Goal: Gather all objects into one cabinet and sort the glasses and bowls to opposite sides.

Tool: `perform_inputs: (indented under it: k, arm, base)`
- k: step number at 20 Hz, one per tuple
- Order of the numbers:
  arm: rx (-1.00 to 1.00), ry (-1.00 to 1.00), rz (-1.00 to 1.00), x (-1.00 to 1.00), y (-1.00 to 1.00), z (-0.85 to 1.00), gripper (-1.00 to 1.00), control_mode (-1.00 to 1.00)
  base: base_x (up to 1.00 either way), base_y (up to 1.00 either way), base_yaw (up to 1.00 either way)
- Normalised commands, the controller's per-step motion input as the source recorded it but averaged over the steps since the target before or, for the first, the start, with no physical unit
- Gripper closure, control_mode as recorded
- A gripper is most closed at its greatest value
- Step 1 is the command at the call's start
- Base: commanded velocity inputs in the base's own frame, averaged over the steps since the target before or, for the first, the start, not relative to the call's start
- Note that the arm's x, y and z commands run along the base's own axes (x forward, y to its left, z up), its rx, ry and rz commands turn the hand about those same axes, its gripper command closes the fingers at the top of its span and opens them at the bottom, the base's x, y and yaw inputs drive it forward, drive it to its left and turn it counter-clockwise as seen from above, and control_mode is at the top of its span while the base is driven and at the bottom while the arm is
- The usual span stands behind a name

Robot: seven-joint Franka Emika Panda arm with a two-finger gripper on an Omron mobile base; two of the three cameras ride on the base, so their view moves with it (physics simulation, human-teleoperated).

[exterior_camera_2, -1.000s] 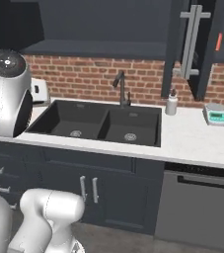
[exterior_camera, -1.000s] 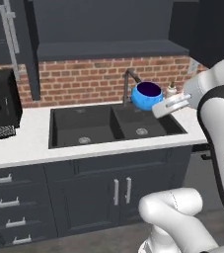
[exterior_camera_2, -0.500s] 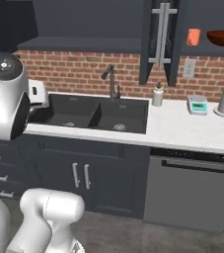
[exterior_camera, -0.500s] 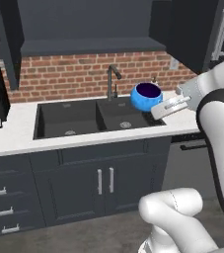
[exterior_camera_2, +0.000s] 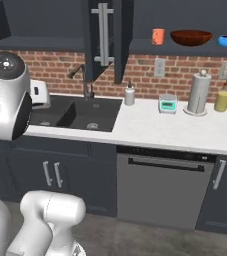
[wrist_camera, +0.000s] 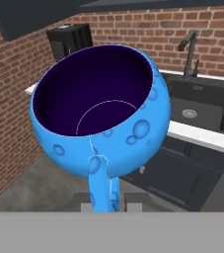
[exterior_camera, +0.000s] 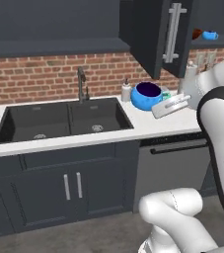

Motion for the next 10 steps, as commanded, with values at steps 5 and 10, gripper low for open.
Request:
perform_inputs:
  k: [5,10]
  arm:
    - [0.0,0.0,0.0,0.0,0.0,0.0,1.0,1.0]
    - [0.0,0.0,0.0,0.0,0.0,0.0,1.0,1.0]
  base:
    - [-0.21,-0.7,0.0]
    - [-0.26,-0.7,-0.01]
